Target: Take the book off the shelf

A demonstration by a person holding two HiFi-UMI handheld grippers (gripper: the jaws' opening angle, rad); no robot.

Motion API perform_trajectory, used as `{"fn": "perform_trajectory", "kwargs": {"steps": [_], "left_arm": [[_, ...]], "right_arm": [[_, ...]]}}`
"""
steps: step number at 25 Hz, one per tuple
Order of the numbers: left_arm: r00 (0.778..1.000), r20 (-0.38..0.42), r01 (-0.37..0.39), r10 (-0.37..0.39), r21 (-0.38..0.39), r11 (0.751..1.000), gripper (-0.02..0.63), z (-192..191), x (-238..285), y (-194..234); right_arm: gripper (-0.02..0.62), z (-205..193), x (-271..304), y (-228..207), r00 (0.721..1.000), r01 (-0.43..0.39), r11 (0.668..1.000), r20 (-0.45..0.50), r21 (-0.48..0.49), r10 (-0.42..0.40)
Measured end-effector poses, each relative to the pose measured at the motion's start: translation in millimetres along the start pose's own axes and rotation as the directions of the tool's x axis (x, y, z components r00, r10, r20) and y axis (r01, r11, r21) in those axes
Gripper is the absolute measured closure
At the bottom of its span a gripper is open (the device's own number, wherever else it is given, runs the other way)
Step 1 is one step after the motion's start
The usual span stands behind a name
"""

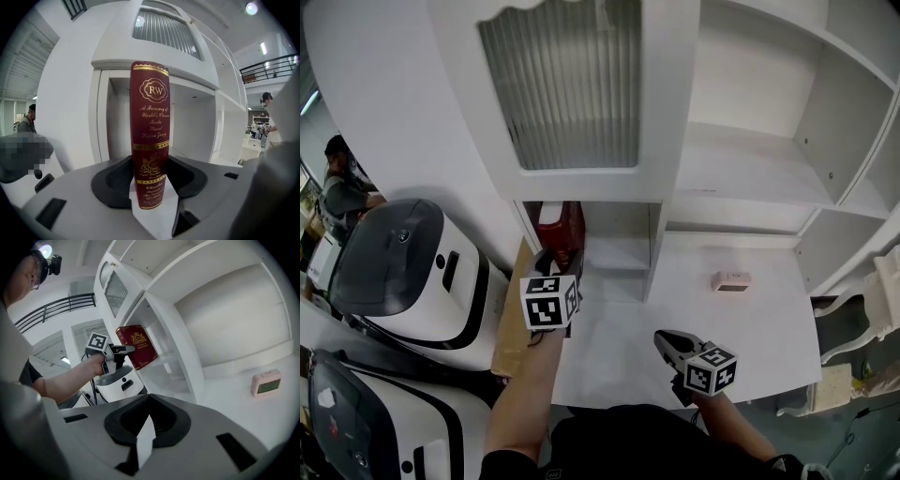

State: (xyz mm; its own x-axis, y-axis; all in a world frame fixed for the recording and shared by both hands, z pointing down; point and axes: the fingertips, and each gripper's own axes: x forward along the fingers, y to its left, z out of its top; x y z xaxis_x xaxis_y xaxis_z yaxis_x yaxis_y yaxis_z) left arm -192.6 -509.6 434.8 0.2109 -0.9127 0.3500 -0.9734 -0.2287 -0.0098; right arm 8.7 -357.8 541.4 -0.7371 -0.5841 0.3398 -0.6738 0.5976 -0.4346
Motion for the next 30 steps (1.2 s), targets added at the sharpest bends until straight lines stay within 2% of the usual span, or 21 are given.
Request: {"fn": "perform_trajectory", "kwargs": {"steps": [4,10,14,20,24,28,30], "left_arm": [[1.000,0.018,0.001,0.000,-0.025,1.000,0.380,-7,-19,-16],[0.999,0.046,-0.019,0.021,-0.057,0.998,0.380,-13,-49,-38],[0.998,0.057,-0.010,0.013,-0.061,0.998,0.380,-19,-67,-55],[0.995,0.086,0.049,-0.043,-0.068,0.996,0.380,-26,-87,-70],[0.992,0.095,0.095,-0.087,-0.086,0.992,0.382,-33,-95,-73],[0.990,0.085,0.120,-0.117,-0.038,0.992,0.382,-45,-100,-76],[0.987,0.064,0.152,-0.151,-0.017,0.988,0.382,-58,-105,-81]], "right_arm": [[0.581,-10,-19,-16,1.000,0.015,1.000,-0.009,0.022,-0.015],[0.581,-30,-38,-27,0.998,-0.023,0.999,-0.061,0.022,0.025],[0.581,-36,-49,-36,0.997,-0.019,0.999,-0.077,0.026,0.021],[0.581,-26,-54,-33,0.999,0.005,1.000,-0.039,0.016,-0.005],[0.581,-24,-52,-25,0.999,0.036,0.998,-0.021,0.043,-0.035],[0.581,-33,-40,-10,0.997,0.037,0.999,-0.062,0.017,-0.035],[0.581,-31,-35,-2,0.998,0.046,0.999,-0.053,0.022,-0.044]]}}
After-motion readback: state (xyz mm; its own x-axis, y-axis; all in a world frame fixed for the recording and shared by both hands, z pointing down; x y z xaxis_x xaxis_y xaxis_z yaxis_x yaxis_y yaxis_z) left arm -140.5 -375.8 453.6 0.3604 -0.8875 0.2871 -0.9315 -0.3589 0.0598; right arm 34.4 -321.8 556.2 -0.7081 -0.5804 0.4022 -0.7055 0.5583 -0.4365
